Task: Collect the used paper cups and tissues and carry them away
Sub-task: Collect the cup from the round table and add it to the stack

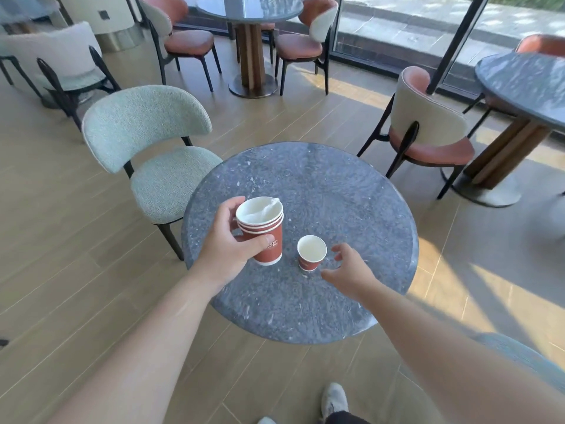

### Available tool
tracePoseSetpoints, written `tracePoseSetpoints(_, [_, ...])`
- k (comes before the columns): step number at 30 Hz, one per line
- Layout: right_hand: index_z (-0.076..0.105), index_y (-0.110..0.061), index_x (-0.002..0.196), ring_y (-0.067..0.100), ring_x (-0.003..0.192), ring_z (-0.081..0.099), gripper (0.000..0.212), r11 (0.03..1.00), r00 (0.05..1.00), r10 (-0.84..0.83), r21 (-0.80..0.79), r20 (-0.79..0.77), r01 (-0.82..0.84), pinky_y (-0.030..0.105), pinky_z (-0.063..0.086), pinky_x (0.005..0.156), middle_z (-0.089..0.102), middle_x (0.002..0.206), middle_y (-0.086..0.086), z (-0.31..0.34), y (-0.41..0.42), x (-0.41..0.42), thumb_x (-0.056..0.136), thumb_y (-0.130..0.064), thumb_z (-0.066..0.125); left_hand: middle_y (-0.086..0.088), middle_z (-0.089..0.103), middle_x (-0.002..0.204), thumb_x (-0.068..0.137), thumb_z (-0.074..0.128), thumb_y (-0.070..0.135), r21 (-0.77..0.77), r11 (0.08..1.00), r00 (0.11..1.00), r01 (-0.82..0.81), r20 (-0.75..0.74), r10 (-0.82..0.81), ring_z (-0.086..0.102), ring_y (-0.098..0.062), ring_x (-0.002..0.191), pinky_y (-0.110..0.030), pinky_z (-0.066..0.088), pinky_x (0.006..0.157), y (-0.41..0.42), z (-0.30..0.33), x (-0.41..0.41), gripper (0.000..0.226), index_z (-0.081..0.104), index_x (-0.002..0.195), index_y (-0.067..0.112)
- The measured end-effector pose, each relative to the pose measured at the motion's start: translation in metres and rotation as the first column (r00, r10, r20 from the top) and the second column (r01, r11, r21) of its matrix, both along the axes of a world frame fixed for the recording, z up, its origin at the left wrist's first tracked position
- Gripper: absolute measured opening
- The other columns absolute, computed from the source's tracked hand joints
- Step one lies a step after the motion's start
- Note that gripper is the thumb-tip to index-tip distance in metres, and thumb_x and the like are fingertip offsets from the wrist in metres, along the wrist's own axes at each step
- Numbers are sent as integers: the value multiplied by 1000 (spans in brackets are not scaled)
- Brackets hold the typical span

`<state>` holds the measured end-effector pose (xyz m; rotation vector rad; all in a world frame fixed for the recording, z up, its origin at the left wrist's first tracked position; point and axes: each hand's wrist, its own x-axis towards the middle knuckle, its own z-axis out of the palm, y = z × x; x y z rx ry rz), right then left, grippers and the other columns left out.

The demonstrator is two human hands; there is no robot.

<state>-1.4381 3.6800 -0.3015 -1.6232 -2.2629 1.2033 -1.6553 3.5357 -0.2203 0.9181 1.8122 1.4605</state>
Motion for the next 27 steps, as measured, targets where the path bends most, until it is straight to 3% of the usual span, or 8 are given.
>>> tracePoseSetpoints(5, [37, -23, 140, 13, 101, 50, 79, 999, 999, 35, -15, 9, -35, 21, 40, 66, 47, 133, 1, -22, 21, -6, 72, -35, 76, 18, 55, 133, 59, 88, 31, -26, 1000, 1000, 7, 19, -6, 60, 8, 113, -20, 47, 98, 23, -12, 14, 90, 37, 131, 54])
tracePoseSetpoints(8, [35, -24, 141, 13, 108, 50, 86, 996, 997, 77, -49, -14, -78, 24, 41, 77, 47, 133, 0, -36, 33, -9, 69, -39, 80, 10, 54, 136, 68, 87, 12, -78, 997, 999, 21, -38, -24, 58, -6, 124, -32, 46, 110, 43, -26, 35, 95, 34, 143, 38])
tracePoseSetpoints(10, [35, -26, 141, 12, 107, 51, 87, 993, 995, 97, -66, -12, -98, 21, 43, 71, 47, 133, -2, -45, 41, -11, 68, -43, 79, -1, 51, 142, 73, 89, 3, -120, 993, 998, 14, -65, -22, 54, -16, 130, -39, 44, 114, 60, -36, 46, 93, 39, 147, 27])
tracePoseSetpoints(13, [36, -26, 141, 13, 110, 53, 90, 988, 990, 144, -55, -4, -144, 28, 47, 81, 47, 132, -4, -57, 59, -12, 66, -52, 78, -7, 50, 144, 72, 92, 3, -173, 985, 996, 21, -78, -35, 53, -18, 130, -36, 43, 113, 86, -54, 55, 91, 43, 146, 20])
tracePoseSetpoints(17, [38, -25, 140, 13, 115, 53, 86, 975, 979, 202, -90, -23, -203, 32, 47, 93, 48, 132, -4, -72, 81, -14, 68, -52, 76, -8, 52, 140, 70, 90, -1, -227, 974, 996, -8, -93, -14, 53, -21, 129, -34, 42, 113, 111, -83, 56, 84, 44, 135, 26])
tracePoseSetpoints(22, [41, -24, 138, 13, 116, 53, 77, 942, 953, 293, -151, -74, -301, 33, 45, 100, 48, 130, -3, -92, 96, -20, 73, -43, 77, 1, 48, 130, 66, 92, 0, -339, 941, 982, -15, -182, -50, 47, -14, 120, 0, 30, 94, 123, -125, 62, 83, 45, 127, 31])
tracePoseSetpoints(25, [50, -26, 129, 11, 113, 54, 62, 928, 941, 315, -171, -121, -332, 34, 46, 98, 51, 124, -5, -100, 100, -24, 74, -36, 76, -3, 55, 130, 64, 92, -4, -370, 929, 994, -19, -105, -22, 54, -16, 118, -8, 38, 94, 127, -141, 66, 81, 47, 118, 36])
tracePoseSetpoints(27, [53, -27, 123, 9, 109, 56, 55, 923, 938, 314, -186, -146, -337, 34, 48, 94, 53, 119, -8, -101, 103, -27, 73, -33, 75, 2, 59, 125, 64, 91, -5, -382, 924, 998, -7, -56, -15, 57, -4, 113, -11, 43, 91, 131, -146, 67, 80, 48, 114, 40])
